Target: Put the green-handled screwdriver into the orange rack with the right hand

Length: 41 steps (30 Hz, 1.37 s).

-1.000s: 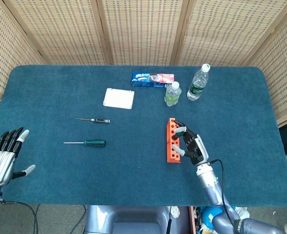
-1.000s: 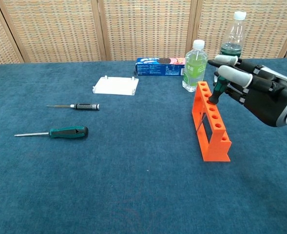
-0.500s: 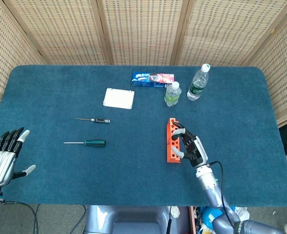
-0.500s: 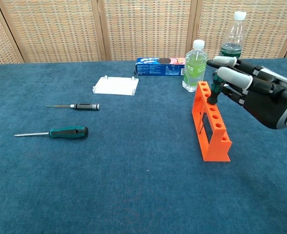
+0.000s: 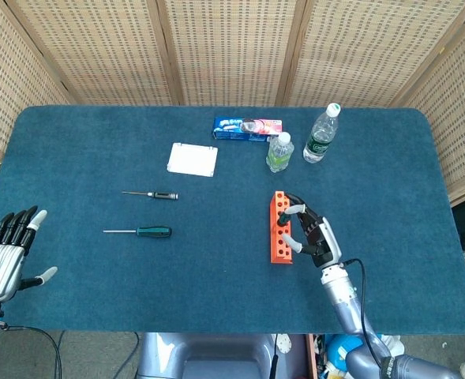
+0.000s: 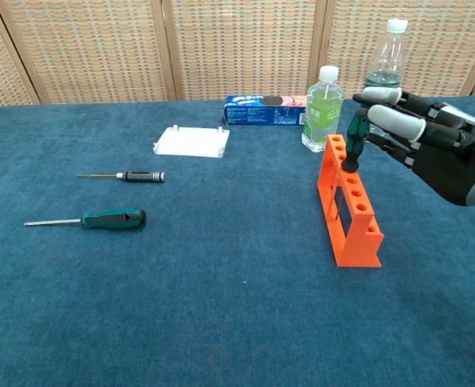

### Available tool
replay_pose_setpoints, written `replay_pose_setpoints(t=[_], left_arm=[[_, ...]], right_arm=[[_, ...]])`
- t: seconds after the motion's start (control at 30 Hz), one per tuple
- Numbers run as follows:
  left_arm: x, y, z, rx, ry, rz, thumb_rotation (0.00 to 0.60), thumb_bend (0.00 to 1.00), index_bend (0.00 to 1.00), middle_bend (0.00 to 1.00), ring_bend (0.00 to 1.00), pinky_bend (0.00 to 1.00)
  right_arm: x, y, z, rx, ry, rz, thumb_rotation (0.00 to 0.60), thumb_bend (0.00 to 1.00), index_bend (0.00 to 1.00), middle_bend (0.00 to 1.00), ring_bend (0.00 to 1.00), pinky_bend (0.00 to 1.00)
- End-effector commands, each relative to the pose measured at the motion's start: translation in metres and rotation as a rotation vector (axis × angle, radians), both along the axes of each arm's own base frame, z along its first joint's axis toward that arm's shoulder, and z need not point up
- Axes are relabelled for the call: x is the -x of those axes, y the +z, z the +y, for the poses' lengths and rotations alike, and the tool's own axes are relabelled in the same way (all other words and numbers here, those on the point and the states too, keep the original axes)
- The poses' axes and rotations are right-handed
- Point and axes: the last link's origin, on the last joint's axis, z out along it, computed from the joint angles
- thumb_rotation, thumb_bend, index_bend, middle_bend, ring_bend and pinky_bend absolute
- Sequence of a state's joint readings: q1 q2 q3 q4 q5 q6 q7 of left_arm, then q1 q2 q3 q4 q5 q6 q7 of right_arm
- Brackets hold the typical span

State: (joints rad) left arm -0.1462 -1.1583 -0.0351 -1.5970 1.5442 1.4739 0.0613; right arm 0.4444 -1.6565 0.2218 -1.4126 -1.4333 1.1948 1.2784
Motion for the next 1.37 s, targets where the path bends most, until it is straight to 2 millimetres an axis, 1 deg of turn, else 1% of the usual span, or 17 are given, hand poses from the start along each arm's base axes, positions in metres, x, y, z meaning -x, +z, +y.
replay_pose_setpoints(t=[0.03,0.1,0.27,0.33,0.37,0.53,0.63,0.83,0.9,1.07,1.37], left_arm=[[0.000,0.000,0.000,0.000,0.000,-0.001,0.600,0.00,0.00,0.00,0.00,0.00],[0.001,0.000,0.000,-0.001,0.002,-0.001,0.600,0.00,0.00,0.00,0.00,0.00],[0.001,0.000,0.001,-0.004,0.005,0.001,0.600,0.00,0.00,0.00,0.00,0.00],[0.002,0.001,0.001,-0.006,0.005,0.004,0.600,0.00,0.00,0.00,0.00,0.00],[0.002,0.000,0.001,-0.006,0.009,0.008,0.600,0.00,0.00,0.00,0.00,0.00],[0.004,0.000,0.000,-0.014,0.025,0.024,0.600,0.00,0.00,0.00,0.00,0.00],[0.006,0.000,-0.001,-0.012,0.033,0.031,0.600,0.00,0.00,0.00,0.00,0.00],[0.015,0.001,-0.005,-0.010,0.059,0.052,0.600,0.00,0.00,0.00,0.00,0.00],[0.016,0.001,-0.006,-0.012,0.060,0.059,0.600,0.00,0.00,0.00,0.00,0.00],[0.017,-0.001,-0.008,-0.013,0.059,0.069,0.600,0.00,0.00,0.00,0.00,0.00],[0.015,-0.003,-0.011,-0.009,0.048,0.071,0.600,0.00,0.00,0.00,0.00,0.00]], right_arm=[[0.004,0.008,-0.004,0.035,0.007,0.047,0.600,0.20,0.38,0.10,0.00,0.00],[0.009,0.015,-0.007,0.075,0.015,0.109,0.600,0.20,0.38,0.09,0.00,0.00],[0.028,0.035,-0.009,0.188,0.054,0.368,0.600,0.20,0.37,0.05,0.00,0.00],[0.039,0.045,-0.009,0.236,0.071,0.497,0.600,0.20,0.36,0.03,0.00,0.00],[0.047,0.051,-0.008,0.266,0.087,0.602,0.600,0.20,0.34,0.02,0.00,0.00],[0.074,0.066,0.006,0.317,0.136,0.940,0.600,0.20,0.27,0.00,0.00,0.00],[0.092,0.074,0.020,0.347,0.135,1.113,0.600,0.20,0.24,0.00,0.00,0.00],[0.119,0.085,0.048,0.437,0.110,1.418,0.600,0.20,0.17,0.00,0.00,0.00],[0.123,0.088,0.056,0.465,0.096,1.488,0.600,0.20,0.16,0.00,0.00,0.00],[0.128,0.097,0.068,0.517,0.074,1.606,0.600,0.20,0.15,0.00,0.00,0.00],[0.117,0.111,0.081,0.547,0.058,1.592,0.600,0.20,0.15,0.00,0.00,0.00]])
